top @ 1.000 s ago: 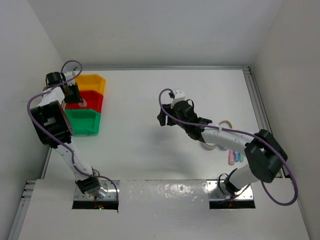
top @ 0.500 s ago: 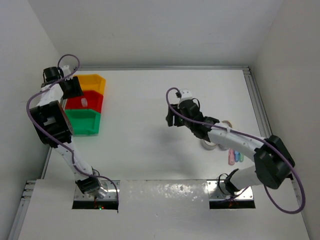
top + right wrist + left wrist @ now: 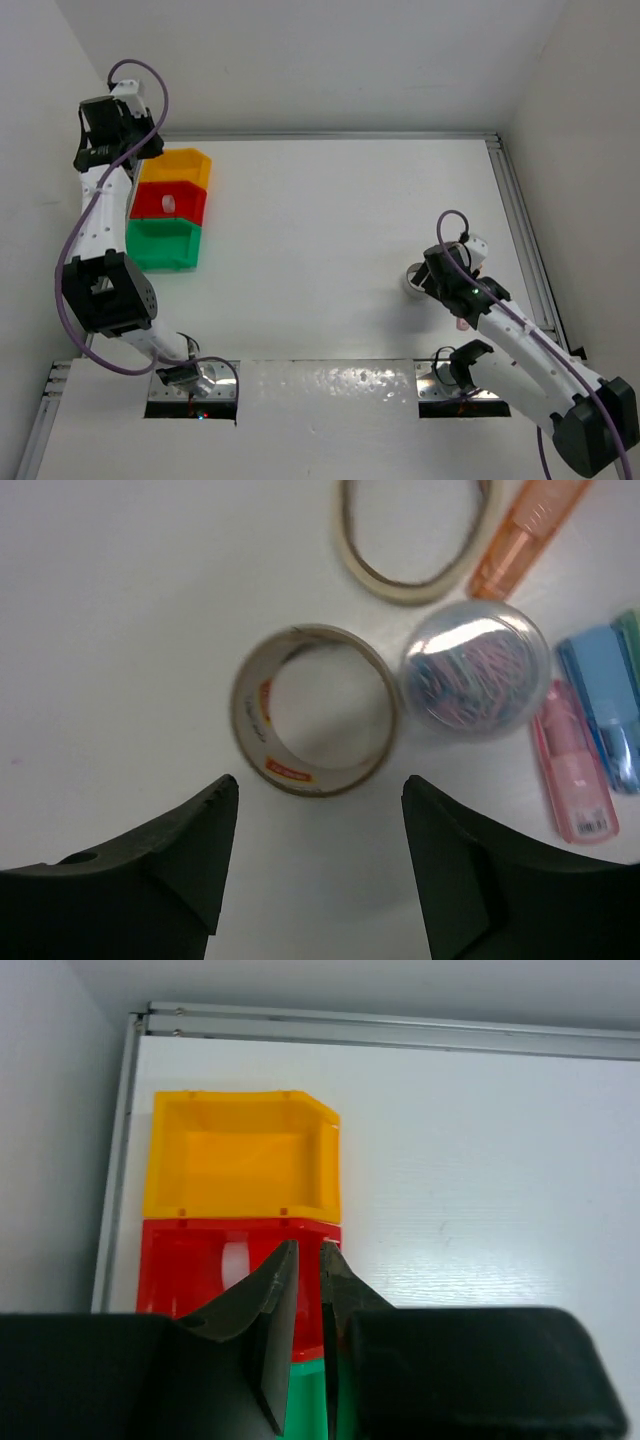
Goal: Sort the stationery into containers
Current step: Pick up the stationery from the center of the board.
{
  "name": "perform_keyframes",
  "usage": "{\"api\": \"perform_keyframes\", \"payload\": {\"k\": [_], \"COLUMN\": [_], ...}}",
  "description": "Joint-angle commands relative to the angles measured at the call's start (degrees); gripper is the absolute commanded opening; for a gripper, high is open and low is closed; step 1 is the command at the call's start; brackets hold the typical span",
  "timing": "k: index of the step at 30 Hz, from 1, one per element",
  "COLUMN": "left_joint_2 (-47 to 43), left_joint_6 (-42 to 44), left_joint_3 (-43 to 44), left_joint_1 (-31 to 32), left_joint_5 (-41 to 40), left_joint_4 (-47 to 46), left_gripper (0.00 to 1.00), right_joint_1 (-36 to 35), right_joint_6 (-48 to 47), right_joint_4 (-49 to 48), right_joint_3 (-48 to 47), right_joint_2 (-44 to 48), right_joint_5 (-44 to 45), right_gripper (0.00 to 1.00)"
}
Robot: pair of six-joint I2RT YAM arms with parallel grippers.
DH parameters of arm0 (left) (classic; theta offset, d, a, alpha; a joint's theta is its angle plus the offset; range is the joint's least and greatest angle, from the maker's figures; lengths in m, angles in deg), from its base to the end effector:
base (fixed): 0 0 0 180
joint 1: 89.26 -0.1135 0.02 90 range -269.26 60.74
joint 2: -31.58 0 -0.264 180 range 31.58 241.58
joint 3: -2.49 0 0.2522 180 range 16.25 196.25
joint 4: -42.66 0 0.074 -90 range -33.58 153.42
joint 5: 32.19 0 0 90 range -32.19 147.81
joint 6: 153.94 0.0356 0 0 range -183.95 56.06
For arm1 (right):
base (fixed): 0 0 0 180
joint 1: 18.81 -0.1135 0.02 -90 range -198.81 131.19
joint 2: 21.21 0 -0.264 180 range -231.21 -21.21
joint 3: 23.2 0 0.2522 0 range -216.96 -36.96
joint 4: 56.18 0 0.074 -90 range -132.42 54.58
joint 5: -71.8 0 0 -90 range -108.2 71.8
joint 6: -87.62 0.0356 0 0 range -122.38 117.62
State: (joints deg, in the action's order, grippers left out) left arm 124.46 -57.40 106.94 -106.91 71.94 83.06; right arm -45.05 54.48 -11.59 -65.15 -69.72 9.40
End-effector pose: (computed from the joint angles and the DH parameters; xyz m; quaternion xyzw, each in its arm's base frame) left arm 0.3604 0.1055 0.3754 -0.0204 0.8564 0.0023 0.5159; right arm 0.1525 0.0568 0.2002 0.3183 0.8624 0.0459 0.3909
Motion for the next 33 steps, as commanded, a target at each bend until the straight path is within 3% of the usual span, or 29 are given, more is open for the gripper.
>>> {"api": "perform_keyframes", "payload": {"k": [1,5,11,19,27,33], "left_joint_2": [-0.42,-1.65,-2.88,-3.14,-3.32,-2.88], "left_joint_6": [-1.01,-1.18,-1.36,-2.06,-2.85,-3.91], "left_joint_3": [-0.52,-1.83,-2.89,-3.68,-3.07,-1.05], "left_joint_1": [1.74,3.67,4.11,4.73,4.99,5.52], "left_joint_5": [-1.03,-2.35,-2.0,-1.65,0.19,3.0], "left_joint_4": [2.54,4.3,5.27,5.8,7.12,8.43], "left_gripper": [0.13,0.14,0.15,0.15,0.17,0.24], "right_joint_1": [0.4,0.4,0.75,2.07,2.59,2.68], "right_joint_6": [12.11,16.08,14.86,15.65,17.23,13.9], "right_joint_4": [5.73,6.09,-2.08,-9.03,-11.22,-13.25], "right_joint_3": [1.55,2.78,4.54,6.3,7.26,7.27], "right_joint_2": [1.23,-0.18,-1.93,-9.39,-13.71,-15.56], "right_joint_5": [3.25,6.68,9.41,8.27,7.82,6.6], "right_gripper": [0.66,0.66,0.61,0.48,0.44,0.14]}}
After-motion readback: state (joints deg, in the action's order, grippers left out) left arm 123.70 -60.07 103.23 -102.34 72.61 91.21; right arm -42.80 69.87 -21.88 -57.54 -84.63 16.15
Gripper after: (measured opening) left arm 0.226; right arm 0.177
